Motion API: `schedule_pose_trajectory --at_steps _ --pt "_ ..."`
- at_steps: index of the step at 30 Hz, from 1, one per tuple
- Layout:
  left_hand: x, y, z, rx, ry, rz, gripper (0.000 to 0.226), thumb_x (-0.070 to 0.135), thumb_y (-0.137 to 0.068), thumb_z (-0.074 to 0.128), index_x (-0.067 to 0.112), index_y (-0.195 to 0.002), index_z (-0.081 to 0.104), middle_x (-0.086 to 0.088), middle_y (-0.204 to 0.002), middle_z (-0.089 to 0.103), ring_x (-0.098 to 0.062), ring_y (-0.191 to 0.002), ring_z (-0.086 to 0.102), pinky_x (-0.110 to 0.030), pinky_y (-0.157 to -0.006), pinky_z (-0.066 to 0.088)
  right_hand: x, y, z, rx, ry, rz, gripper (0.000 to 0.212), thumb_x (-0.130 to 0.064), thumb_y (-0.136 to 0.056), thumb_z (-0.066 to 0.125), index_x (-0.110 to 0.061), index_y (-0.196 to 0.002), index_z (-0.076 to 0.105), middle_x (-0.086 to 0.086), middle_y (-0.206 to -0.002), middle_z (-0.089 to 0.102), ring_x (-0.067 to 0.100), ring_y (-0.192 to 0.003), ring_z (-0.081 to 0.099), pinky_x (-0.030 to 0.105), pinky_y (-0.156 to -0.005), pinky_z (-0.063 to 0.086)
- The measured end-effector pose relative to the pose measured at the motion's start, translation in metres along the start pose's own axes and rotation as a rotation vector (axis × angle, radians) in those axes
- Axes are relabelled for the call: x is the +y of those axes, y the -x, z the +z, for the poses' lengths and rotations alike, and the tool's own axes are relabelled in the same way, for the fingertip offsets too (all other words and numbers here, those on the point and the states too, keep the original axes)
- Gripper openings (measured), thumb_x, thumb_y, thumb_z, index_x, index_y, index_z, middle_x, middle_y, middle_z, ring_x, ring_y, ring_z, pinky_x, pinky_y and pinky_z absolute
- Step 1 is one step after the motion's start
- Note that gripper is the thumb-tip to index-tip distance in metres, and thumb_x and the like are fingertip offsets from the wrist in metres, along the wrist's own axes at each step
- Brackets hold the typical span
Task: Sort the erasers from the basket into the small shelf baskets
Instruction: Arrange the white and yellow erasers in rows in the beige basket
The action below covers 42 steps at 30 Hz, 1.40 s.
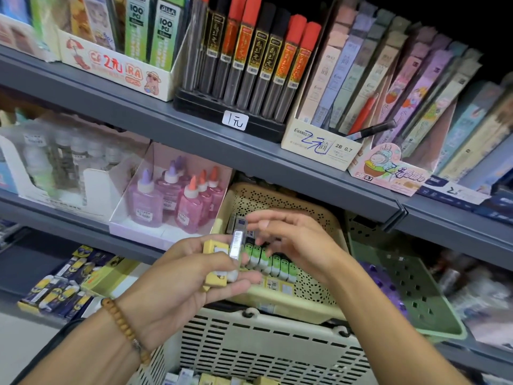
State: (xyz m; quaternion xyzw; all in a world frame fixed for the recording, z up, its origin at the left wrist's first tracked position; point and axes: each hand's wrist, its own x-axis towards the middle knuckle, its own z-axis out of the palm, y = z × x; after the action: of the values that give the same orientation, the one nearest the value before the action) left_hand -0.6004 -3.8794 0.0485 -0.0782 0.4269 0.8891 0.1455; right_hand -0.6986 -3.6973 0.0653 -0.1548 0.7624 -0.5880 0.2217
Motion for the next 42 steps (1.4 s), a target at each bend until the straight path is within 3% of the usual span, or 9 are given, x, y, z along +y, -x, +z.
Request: schedule_pose_trajectory --at_steps 3,6,9,14,21,26,31,37,42 --pt "-0.001 0.000 0.002 -0.039 -0.029 -0.006 0.031 -0.013 -0.081 0.058 -0.001 -0.108 0.062 -0.024 -0.096 0.072 -0.043 -0.087 0.070 -0.032 -0.061 0.059 -0.011 0.016 0.015 -0.173 0.019 -0.074 0.019 -0.012 -0.086 0.068 -0.018 -0.103 0.074 0.006 -0.096 0.071 0.017 -0.083 0.063 0.027 -0.065 0.049" --pt "-0.003 -0.001 0.004 -0.017 -0.007 -0.003 0.030 -0.007 -0.083 0.059 0.000 -0.113 0.059 -0.025 -0.097 0.072 -0.042 -0.088 0.071 -0.033 -0.062 0.060 -0.011 0.017 0.014 -0.154 -0.011 -0.080 0.011 -0.009 -0.087 0.068 -0.014 -0.097 0.069 0.007 -0.090 0.067 0.012 -0.072 0.062 0.024 -0.059 0.047" --pt "-0.002 -0.001 0.004 0.043 0.066 0.000 0.034 0.002 -0.080 0.064 -0.001 -0.113 0.058 -0.024 -0.095 0.072 -0.044 -0.086 0.070 -0.037 -0.059 0.060 -0.003 0.012 -0.009 0.078 -0.221 0.024 0.008 -0.008 -0.086 0.069 -0.008 -0.093 0.070 0.011 -0.086 0.071 0.013 -0.066 0.063 0.022 -0.053 0.052" --pt "0.003 -0.001 0.002 0.006 0.213 -0.006 0.035 -0.005 -0.080 0.053 -0.006 -0.115 0.056 -0.029 -0.096 0.070 -0.046 -0.088 0.069 -0.042 -0.060 0.060 0.031 -0.005 -0.043 0.403 0.192 0.312 0.016 0.000 -0.090 0.065 -0.014 -0.093 0.072 0.007 -0.084 0.073 0.012 -0.061 0.068 0.021 -0.057 0.057" --pt "0.000 0.001 -0.002 0.009 0.083 0.040 0.050 0.000 -0.072 0.064 -0.005 -0.121 0.051 -0.028 -0.105 0.069 -0.040 -0.093 0.070 -0.041 -0.069 0.060 0.047 -0.024 -0.028 0.320 0.494 0.461 0.019 -0.013 -0.092 0.066 -0.010 -0.111 0.068 0.006 -0.075 0.070 0.005 -0.053 0.064 0.019 -0.056 0.057" --pt "0.002 0.001 0.002 0.025 -0.045 0.068 0.029 0.004 -0.083 0.062 -0.004 -0.111 0.062 -0.024 -0.100 0.072 -0.031 -0.090 0.072 -0.031 -0.067 0.060 0.018 -0.002 -0.011 0.332 0.464 0.190 0.021 -0.042 -0.092 0.063 -0.027 -0.104 0.070 -0.001 -0.083 0.074 0.004 -0.058 0.060 0.022 -0.060 0.050" --pt "-0.001 0.002 0.006 0.024 -0.119 0.069 0.035 0.013 -0.076 0.069 0.005 -0.109 0.066 -0.020 -0.098 0.073 -0.032 -0.090 0.072 -0.031 -0.072 0.060 -0.020 0.024 0.021 -0.012 0.237 -0.055 0.012 -0.024 -0.092 0.068 -0.016 -0.099 0.075 -0.002 -0.080 0.071 0.010 -0.064 0.060 0.020 -0.052 0.045" --pt "-0.010 0.004 0.016 0.034 -0.015 -0.013 0.033 0.006 -0.087 0.062 0.003 -0.118 0.051 -0.023 -0.095 0.073 -0.037 -0.087 0.072 -0.032 -0.065 0.061 -0.021 0.032 0.021 0.048 0.139 -0.041 0.013 -0.005 -0.094 0.061 -0.009 -0.082 0.066 0.003 -0.070 0.063 0.010 -0.059 0.052 0.020 -0.049 0.041" --pt "-0.014 0.003 0.021 0.040 -0.069 -0.031 0.027 0.003 -0.090 0.059 0.003 -0.116 0.052 -0.023 -0.097 0.072 -0.037 -0.085 0.072 -0.032 -0.061 0.061 -0.011 0.040 0.006 -0.077 0.115 0.015 0.008 -0.005 -0.090 0.067 -0.012 -0.094 0.067 0.004 -0.083 0.065 0.011 -0.064 0.056 0.020 -0.050 0.045"
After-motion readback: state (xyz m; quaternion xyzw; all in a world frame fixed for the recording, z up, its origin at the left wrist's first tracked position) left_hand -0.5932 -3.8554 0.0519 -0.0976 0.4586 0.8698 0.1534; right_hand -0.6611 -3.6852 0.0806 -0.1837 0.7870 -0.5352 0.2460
